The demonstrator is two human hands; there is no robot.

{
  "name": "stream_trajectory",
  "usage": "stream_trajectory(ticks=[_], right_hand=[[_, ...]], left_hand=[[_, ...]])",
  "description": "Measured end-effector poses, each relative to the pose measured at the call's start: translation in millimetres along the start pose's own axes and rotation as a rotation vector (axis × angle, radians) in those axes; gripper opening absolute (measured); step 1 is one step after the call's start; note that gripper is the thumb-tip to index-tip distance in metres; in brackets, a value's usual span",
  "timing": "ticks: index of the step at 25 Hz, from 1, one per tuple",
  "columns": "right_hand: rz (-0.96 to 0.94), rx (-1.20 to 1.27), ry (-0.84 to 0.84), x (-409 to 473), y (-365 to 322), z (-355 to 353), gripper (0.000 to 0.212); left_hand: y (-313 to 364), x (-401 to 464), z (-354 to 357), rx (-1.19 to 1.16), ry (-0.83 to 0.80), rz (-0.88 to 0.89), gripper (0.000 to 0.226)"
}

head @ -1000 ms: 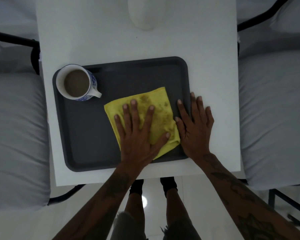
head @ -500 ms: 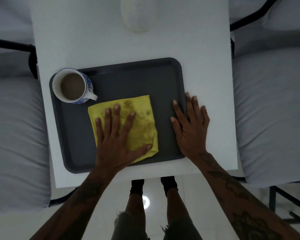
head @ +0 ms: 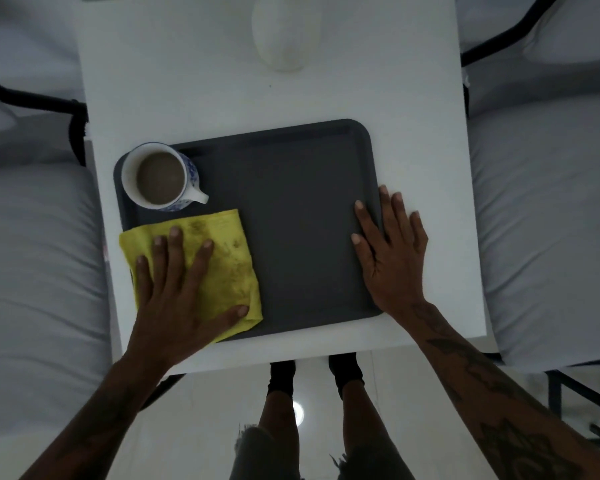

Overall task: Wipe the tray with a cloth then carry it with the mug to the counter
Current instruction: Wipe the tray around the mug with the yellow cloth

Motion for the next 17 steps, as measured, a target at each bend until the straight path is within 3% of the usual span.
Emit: stream_trajectory(ticks=[2, 5, 7, 10, 12, 14, 17], right_hand=[[0.034, 0.030, -0.052, -3, -6, -11, 0.051], [-0.047, 0.164, 0.072, -10, -49, -33, 0.045], [-0.040, 0.377, -0.054, -12, -101, -26, 0.039], [0.227, 0.547, -0.353, -8, -165, 6, 0.038], [0.289, 0.519, -0.360, -3, -181, 16, 0.027], [0.291, 0.664, -0.297, -4, -181, 13, 0.019], [0.340, 0.904, -0.280, -18, -153, -10, 0.015]], left_hand=[[-4, -9, -15, -0.137, 0.099, -0.022, 0.084], [-15, -18, -34, -0.279, 0.299, -0.242, 0.053], [-15, -11, -33, -0.310, 0.234, -0.416, 0.060], [-9, 1, -29, -0.412, 0.146, -0.570, 0.066], [-8, 6, -30, -0.595, 0.182, -0.653, 0.051], [-7, 5, -34, -0.748, 0.205, -0.696, 0.030], [20, -4, -44, -0.953, 0.113, -0.682, 0.018]])
Point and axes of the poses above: each hand's wrist, its own x-axis towards the middle knuckle, its own z-axis out of the palm, y = z × x, the point moved 4 cm from there along x, towards the middle knuckle, and after that the axes turned 9 degrees about -y, right-handed, at the moved point
